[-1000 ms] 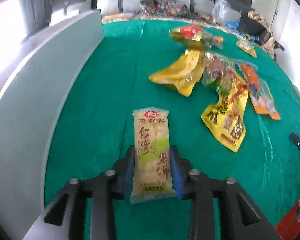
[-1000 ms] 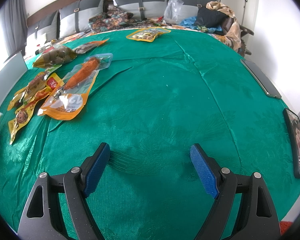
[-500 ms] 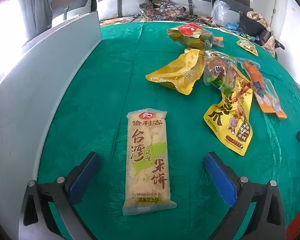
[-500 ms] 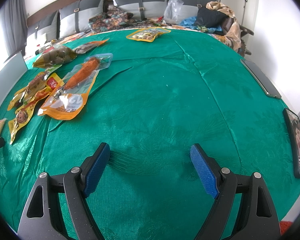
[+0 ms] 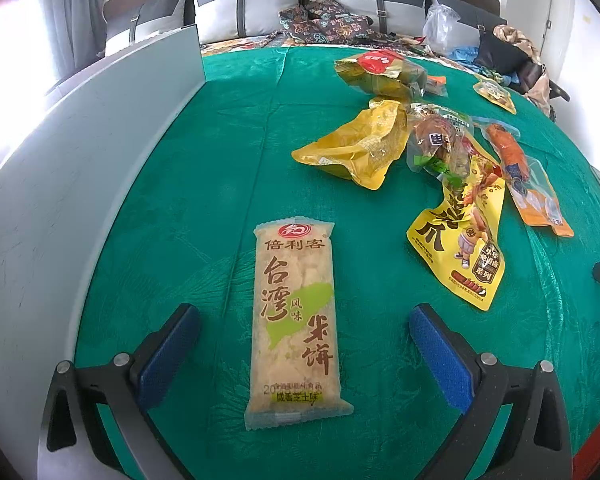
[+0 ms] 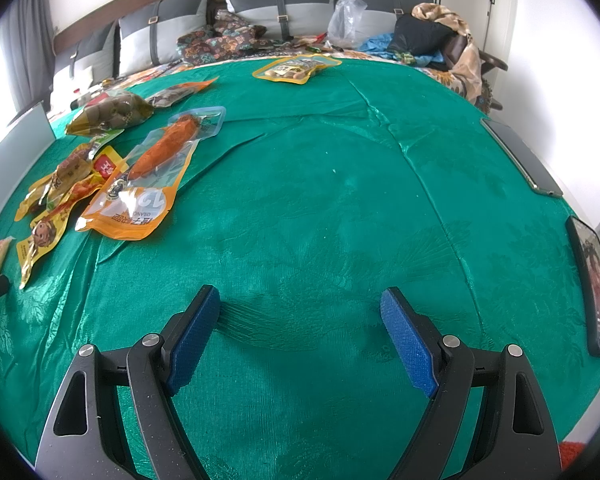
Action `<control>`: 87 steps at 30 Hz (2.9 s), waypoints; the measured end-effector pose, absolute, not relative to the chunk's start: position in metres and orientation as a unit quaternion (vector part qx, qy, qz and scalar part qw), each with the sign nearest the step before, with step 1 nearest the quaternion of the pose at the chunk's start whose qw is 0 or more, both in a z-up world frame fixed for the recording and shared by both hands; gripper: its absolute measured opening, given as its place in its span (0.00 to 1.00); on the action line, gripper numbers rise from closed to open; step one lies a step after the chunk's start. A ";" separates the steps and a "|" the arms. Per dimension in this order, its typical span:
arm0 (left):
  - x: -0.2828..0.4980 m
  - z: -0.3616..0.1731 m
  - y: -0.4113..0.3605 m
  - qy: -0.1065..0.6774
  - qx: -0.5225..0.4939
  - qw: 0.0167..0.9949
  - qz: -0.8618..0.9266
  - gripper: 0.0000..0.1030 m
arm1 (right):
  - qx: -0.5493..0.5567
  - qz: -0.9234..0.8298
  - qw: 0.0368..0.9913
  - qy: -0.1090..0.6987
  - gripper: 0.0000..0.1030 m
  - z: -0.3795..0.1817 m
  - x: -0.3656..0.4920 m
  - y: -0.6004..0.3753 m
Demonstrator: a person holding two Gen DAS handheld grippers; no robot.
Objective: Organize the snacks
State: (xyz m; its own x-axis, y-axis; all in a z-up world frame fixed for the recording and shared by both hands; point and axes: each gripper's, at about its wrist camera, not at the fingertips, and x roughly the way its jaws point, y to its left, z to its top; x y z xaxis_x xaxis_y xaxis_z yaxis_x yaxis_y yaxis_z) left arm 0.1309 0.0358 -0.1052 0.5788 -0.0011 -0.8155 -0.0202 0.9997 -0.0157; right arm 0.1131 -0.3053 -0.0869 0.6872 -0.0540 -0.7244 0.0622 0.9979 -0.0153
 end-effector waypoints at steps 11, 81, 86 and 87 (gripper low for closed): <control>0.130 -0.105 0.036 0.459 -0.012 0.888 0.005 1.00 | 0.005 -0.032 0.918 0.394 0.83 -0.087 0.113 -0.305; 0.134 -0.087 0.045 0.505 0.012 0.861 -0.057 0.28 | 0.323 0.129 0.811 0.470 0.37 -0.046 0.141 -0.348; 0.117 -0.063 0.058 0.475 -0.062 0.874 -0.075 0.28 | 0.300 0.156 0.813 0.474 0.37 -0.037 0.123 -0.318; 0.112 -0.052 0.065 0.466 -0.090 0.876 -0.081 0.28 | 0.293 0.166 0.812 0.477 0.37 -0.034 0.122 -0.308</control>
State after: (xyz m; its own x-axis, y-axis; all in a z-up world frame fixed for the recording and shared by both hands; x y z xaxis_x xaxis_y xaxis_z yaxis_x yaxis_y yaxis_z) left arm 0.1119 0.0647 -0.0522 0.5526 -0.2263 -0.8021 0.0586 0.9706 -0.2334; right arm 0.1221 -0.3079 -0.0339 0.4906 0.5491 -0.6766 0.0099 0.7729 0.6344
